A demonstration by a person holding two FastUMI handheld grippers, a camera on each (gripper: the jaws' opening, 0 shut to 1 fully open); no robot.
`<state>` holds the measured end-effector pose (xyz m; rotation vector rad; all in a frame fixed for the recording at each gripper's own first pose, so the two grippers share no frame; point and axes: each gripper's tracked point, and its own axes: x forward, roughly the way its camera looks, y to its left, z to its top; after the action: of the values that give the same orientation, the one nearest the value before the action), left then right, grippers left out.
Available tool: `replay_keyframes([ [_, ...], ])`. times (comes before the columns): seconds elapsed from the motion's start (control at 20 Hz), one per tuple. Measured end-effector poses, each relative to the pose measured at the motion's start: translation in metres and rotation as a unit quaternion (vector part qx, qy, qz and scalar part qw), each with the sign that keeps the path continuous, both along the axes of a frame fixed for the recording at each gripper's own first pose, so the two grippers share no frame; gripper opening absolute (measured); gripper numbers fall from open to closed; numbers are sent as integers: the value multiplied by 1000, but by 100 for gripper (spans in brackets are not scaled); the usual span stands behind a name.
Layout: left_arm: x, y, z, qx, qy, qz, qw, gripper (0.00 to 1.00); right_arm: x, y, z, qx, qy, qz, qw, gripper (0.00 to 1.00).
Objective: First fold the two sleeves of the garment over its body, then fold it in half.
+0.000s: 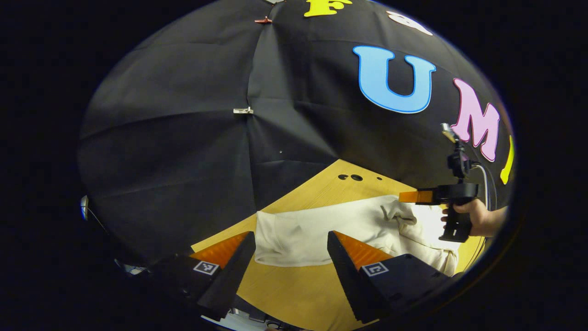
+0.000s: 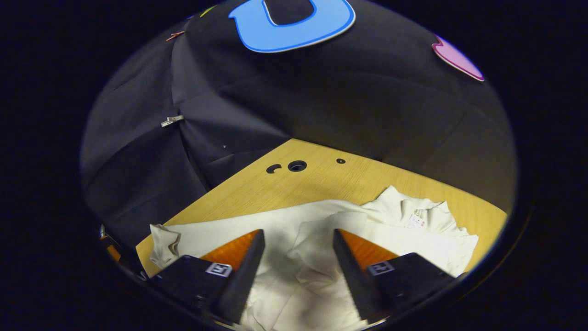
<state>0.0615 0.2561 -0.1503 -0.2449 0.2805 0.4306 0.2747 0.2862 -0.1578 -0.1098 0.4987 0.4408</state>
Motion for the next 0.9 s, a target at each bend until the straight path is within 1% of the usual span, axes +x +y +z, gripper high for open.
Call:
replay_keyframes([
  [0.05,5,5,-2,-7,-1,3,1000,97,-10,-10,7,6,-7,-8,1000,99],
  [0.15,17,20,-13,-24,5,13,1000,97,-36,-51,20,3,-13,-29,999,97],
  [0.3,31,46,-33,-26,21,27,999,97,-63,-105,36,-1,-20,-60,998,98],
  [0.4,41,57,-48,-31,38,28,998,97,-82,-144,46,-6,-21,-90,996,98],
  [0.5,52,64,-63,-36,62,20,997,97,-107,-177,60,5,-22,-119,993,99],
  [0.65,74,70,-77,-35,86,8,996,97,-142,-226,75,-2,-36,-164,986,99],
  [0.75,87,78,-88,-32,101,6,994,97,-170,-252,85,0,-40,-190,981,99],
  [0.8,93,81,-95,-35,107,7,994,100,-183,-265,88,-1,-43,-205,978,99],
  [0.85,99,83,-101,-40,114,10,993,97,-197,-280,91,-4,-46,-222,974,99],
  [0.9,102,84,-108,-47,119,10,992,97,-213,-294,93,-4,-48,-242,969,99],
])
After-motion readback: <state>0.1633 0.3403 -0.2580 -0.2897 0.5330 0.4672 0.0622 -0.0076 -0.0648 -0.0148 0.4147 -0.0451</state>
